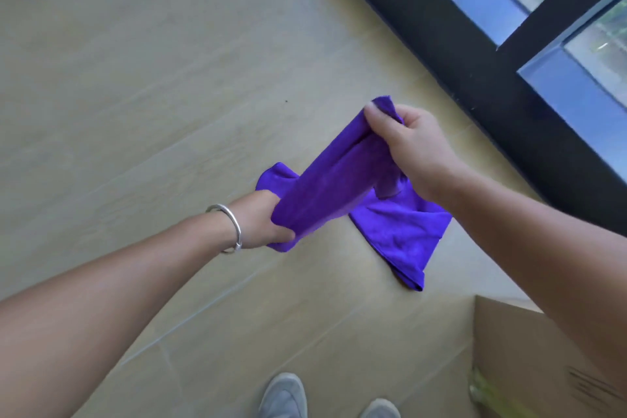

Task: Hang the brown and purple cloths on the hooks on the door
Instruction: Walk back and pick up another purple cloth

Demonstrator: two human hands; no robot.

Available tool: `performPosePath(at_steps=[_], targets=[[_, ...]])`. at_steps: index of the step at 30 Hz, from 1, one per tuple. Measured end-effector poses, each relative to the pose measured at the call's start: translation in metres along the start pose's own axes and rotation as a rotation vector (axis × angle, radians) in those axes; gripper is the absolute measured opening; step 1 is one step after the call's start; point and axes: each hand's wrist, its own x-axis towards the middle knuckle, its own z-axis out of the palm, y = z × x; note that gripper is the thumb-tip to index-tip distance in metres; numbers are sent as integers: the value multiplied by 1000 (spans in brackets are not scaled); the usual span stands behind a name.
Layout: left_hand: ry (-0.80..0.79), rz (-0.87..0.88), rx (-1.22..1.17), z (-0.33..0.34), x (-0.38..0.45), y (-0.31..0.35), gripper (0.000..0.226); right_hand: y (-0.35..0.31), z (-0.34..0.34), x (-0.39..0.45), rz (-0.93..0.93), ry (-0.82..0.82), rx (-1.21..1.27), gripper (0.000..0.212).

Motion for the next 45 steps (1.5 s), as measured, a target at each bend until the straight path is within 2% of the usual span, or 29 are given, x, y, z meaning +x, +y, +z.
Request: performPosePath(at_steps=[2,4,8,10,11,15,17,20,23,28,31,33,36,39,45], targets=[[-35,-22,85,-9,-28,0,31,-45,2,-14,-68,55,20,36],[-23,-14,72,-21,-60,-1,28,-88,4,-31,-124,39,-20,31],[157,-15,73,-53,-118,-5,18,-159,9,-55,-234,-7,-220,17],[278,-10,-95,-75,-149,-5,7,-194,14,-61,-238,-15,-263,17],[322,31,-216,-86,-160,-2,11,-208,17,-62,-221,-53,-278,20],[401,377,-720,-150,-203,50,53,-253,39,-71,-141,-302,-370,21],[437,502,-804,-179,-215,76,54,-263,49,-75,-114,-360,-393,29],[526,522,-711,-205,-230,95,33,-271,61,-79,-95,-366,-366,33],[649,529,-631,-213,-240,95,16,-267,70,-83,-115,-335,-342,26],[833,528,-508,-233,-260,80,10,-251,78,-88,-445,-139,-684,5],[928,468,-393,-248,-272,60,19,-247,78,-87,-558,-135,-810,11],[1010,416,-347,-260,-281,45,22,-246,79,-83,-529,-152,-943,16],[1164,306,-362,-280,-291,21,15,-251,83,-73,-449,-134,-1092,15],[1217,241,-356,-296,-299,-3,10,-267,93,-59,-454,-112,-1102,20],[1346,128,-382,-351,-327,-51,7,-335,111,-26,-493,113,-1047,17]])
